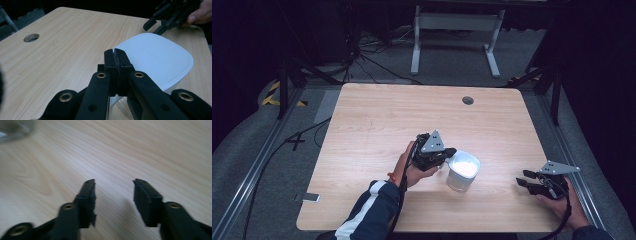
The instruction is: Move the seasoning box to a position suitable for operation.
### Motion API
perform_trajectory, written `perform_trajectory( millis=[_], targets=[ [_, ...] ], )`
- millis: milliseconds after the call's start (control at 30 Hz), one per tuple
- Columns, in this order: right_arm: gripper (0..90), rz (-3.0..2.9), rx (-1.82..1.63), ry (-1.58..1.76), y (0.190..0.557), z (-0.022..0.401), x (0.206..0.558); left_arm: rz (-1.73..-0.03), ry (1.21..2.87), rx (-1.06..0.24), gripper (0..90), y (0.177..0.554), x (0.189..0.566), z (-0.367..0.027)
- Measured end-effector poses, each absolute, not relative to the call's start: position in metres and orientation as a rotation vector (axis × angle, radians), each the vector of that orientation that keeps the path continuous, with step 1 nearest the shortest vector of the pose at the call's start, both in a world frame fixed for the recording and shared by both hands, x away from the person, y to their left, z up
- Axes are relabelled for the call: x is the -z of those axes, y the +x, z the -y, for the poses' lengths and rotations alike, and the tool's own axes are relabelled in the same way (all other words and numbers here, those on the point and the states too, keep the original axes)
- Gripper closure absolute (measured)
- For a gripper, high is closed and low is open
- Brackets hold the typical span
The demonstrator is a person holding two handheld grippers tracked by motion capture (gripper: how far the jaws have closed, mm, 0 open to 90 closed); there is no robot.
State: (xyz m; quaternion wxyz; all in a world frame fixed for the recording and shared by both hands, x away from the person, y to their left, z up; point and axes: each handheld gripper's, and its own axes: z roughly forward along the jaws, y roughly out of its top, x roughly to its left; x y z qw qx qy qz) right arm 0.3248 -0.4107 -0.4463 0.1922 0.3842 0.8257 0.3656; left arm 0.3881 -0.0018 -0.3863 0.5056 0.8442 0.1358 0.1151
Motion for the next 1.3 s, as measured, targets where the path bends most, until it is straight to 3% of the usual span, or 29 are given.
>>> perform_trajectory(
  millis=[167,267,633,1300],
  targets=[
    [83.4,-2.348,-1.165,0.918,0.315,0.385,0.417,-0.334,2.022,-0.268,89.7,0.389,0.388,0.000],
    [88.7,-2.389,-1.180,0.816,0.311,0.360,0.404,-0.333,2.021,-0.272,89.6,0.390,0.388,0.000],
    [89.5,-2.520,-1.130,0.616,0.315,0.291,0.381,-0.336,2.010,-0.261,89.6,0.390,0.389,0.000],
    [89.5,-2.546,-1.104,0.611,0.318,0.273,0.377,-0.334,2.000,-0.251,89.6,0.391,0.391,-0.001]
  ],
)
